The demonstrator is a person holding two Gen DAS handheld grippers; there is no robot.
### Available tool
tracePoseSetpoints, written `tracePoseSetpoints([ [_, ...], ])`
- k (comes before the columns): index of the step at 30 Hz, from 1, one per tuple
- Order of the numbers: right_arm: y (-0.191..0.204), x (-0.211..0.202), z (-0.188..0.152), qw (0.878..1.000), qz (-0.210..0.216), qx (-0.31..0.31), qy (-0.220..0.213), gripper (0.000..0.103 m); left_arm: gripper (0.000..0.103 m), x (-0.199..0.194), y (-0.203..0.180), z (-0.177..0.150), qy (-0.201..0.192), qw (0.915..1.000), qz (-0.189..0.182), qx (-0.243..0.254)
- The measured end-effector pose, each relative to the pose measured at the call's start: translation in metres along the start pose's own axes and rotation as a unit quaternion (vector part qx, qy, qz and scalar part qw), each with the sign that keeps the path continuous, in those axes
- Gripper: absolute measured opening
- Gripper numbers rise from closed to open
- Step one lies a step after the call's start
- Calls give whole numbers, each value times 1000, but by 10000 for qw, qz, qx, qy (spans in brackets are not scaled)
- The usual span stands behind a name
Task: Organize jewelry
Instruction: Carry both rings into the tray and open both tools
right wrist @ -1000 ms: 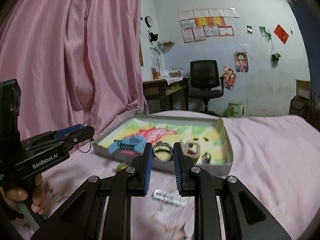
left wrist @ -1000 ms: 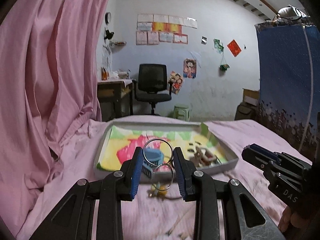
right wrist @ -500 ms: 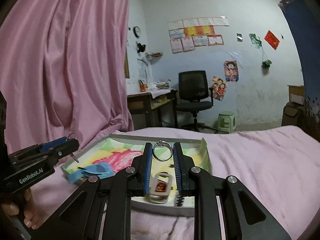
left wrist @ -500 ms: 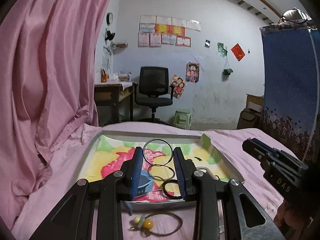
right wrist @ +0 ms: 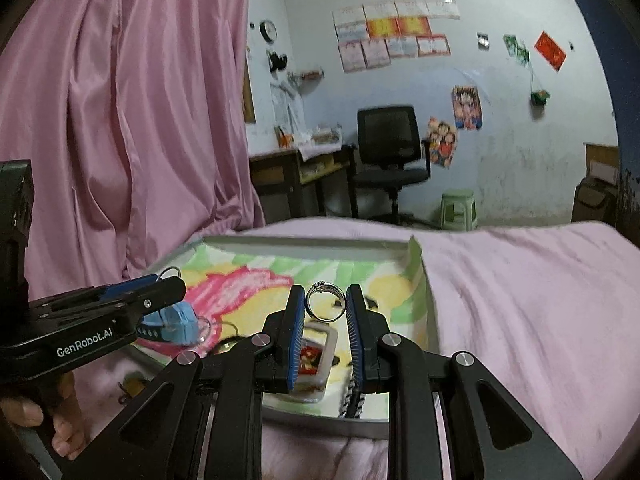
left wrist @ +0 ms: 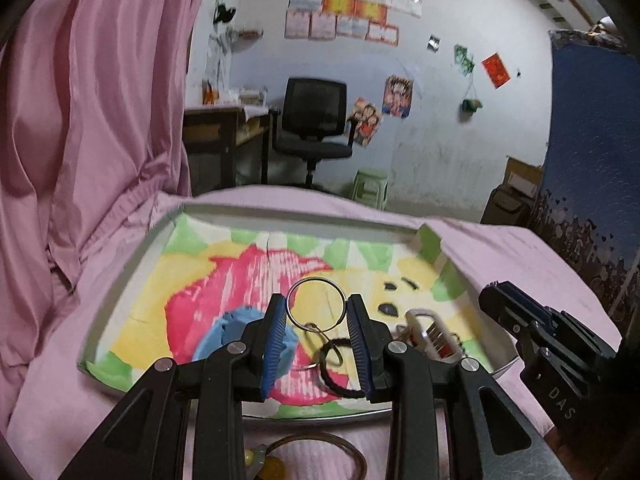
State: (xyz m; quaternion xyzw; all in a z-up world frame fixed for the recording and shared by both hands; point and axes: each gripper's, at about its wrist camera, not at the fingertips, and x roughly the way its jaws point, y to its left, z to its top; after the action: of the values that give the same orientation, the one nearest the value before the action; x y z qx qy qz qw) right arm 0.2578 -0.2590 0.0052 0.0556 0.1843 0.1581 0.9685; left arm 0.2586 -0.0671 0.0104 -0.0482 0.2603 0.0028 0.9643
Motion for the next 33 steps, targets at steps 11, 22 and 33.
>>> tracePoseSetpoints([
  [11, -7, 27, -18, 9973, 59, 152, 714, 19, 30, 15, -3, -7, 340, 9991, 186, 152],
  [22, -8, 35, -26, 9950, 78, 211, 972, 19, 30, 17, -4, -2, 515, 9985, 113, 167],
  [33, -8, 27, -21, 9964, 23, 223, 823, 37, 55, 0, 8, 2, 290, 9992, -169, -194],
])
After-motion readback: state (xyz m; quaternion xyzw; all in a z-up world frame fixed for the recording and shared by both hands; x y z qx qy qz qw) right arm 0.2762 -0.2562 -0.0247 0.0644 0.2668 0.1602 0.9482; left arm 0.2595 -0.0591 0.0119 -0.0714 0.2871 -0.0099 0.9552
